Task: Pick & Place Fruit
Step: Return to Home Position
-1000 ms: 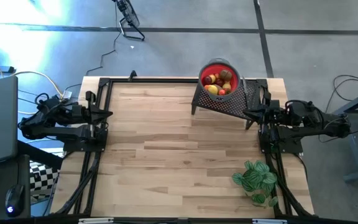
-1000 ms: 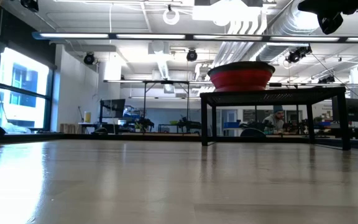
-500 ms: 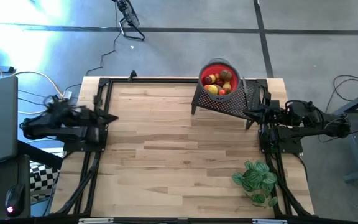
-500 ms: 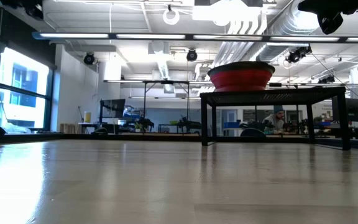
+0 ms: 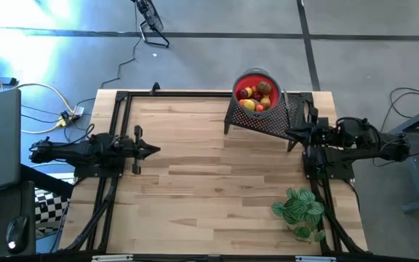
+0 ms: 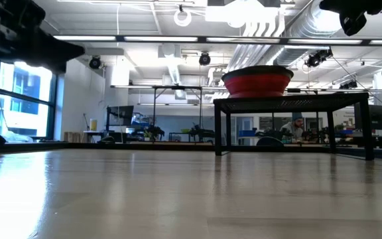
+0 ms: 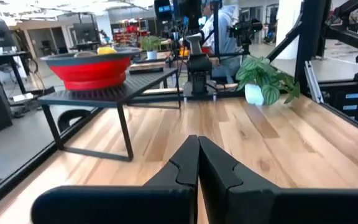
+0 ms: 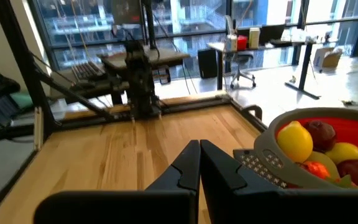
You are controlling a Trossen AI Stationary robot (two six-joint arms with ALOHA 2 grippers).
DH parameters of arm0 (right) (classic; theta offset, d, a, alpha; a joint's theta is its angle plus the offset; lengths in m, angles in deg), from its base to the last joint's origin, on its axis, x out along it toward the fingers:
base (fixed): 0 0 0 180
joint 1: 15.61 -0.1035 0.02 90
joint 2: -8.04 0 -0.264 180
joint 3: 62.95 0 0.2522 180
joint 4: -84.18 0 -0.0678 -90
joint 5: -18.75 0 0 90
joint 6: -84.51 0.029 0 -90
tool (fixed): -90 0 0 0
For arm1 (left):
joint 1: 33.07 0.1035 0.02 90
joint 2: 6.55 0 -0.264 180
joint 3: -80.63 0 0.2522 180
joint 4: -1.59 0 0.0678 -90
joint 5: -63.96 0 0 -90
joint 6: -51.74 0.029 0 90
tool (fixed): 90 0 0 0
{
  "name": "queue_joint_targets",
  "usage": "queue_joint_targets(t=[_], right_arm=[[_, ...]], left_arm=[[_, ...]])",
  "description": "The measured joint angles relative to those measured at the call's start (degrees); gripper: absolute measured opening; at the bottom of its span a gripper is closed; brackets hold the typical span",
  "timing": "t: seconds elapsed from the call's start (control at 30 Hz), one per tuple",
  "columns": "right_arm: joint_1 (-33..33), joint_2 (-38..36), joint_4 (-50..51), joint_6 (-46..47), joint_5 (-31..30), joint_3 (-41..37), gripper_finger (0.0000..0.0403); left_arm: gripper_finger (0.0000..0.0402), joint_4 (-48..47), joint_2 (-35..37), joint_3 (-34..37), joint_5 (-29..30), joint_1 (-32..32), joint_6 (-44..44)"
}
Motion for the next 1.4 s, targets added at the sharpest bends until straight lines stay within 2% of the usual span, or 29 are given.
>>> queue_joint_targets(t=[0.27,0.57,0.8,1.03,1.4], right_arm=[[0.0,-4.71,0.25,-0.09,0.1,0.02,0.0004],[0.0,-13.57,7.81,0.76,-1.31,-0.02,0.0003],[0.0,-13.41,8.71,2.33,-1.65,-0.21,0.0004],[0.0,-13.62,-1.0,-0.02,-1.4,-6.32,0.0004],[0.0,-13.69,-13.64,1.36,-1.39,-22.21,0.0005]], left_arm=[[0.0,0.22,0.0,1.96,-0.94,0.0,-1.83],[0.0,0.01,-0.06,2.23,-1.42,0.0,-2.75],[0.0,-0.12,-0.26,2.33,-1.44,0.0,-3.04],[0.0,-0.17,-0.26,2.37,-1.44,0.0,-3.02],[0.0,-0.15,-0.26,2.44,-1.44,0.0,-2.85]])
